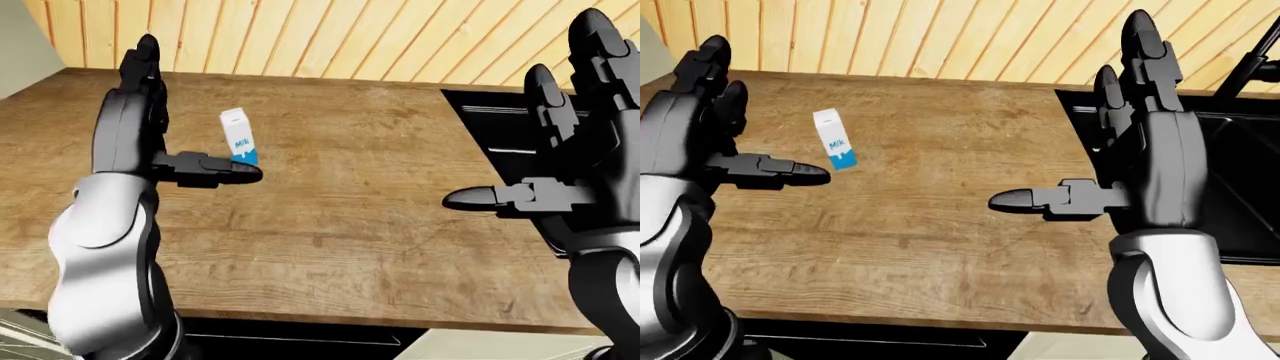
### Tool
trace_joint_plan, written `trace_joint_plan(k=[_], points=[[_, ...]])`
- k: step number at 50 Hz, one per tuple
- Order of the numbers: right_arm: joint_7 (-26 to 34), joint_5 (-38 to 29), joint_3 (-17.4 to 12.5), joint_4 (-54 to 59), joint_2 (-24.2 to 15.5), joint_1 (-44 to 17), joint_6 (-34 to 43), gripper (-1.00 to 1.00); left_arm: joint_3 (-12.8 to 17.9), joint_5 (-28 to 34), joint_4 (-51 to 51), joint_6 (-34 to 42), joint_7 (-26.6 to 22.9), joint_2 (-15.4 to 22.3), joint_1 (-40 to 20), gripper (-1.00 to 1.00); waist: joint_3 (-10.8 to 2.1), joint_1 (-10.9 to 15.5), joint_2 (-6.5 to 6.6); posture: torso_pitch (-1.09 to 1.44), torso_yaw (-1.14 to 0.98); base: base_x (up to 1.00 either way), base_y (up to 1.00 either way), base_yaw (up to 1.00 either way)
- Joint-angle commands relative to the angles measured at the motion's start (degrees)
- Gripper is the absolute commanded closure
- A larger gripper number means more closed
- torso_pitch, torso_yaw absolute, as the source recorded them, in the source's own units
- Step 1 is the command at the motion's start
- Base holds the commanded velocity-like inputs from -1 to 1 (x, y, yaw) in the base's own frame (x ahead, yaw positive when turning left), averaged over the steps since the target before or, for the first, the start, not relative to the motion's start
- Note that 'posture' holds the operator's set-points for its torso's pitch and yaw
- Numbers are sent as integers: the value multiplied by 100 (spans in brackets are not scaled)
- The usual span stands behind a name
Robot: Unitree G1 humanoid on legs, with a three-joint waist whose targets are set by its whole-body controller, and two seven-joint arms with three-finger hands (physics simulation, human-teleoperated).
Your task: Move the drinks to the dining counter.
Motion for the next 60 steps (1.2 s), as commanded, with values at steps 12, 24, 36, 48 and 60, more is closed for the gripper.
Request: trace_joint_plan(k=[12, 24, 36, 48, 60], points=[[-175, 92, -29, -85, -109, -155, -164, -100, -58, -74, 1636, -1158, 245, -100, -573, -100, -122, 33, -47, 0, 0, 0, 0, 0], [-283, 213, -29, -85, -148, -164, -181, -100, -118, -250, 3479, -2321, 597, -128, -1155, -100, -152, 55, -66, 0, 0, 0, 0, 0], [-161, 91, -65, -85, -54, -211, -102, -100, -243, -109, 5257, -3326, 836, -74, -1740, -100, -195, 53, -64, 0, 0, 0, 0, 0], [-64, -13, -76, -85, -10, -172, -128, -100, -241, 170, 6163, -3761, 1057, -64, -1910, -100, -241, 34, -54, 0, 0, 0, 0, 0], [-77, -48, -34, -85, 4, -144, -170, -100, -266, 174, 6926, -4171, 1231, -88, -2059, -100, -259, 26, -55, 0, 0, 0, 0, 0]])
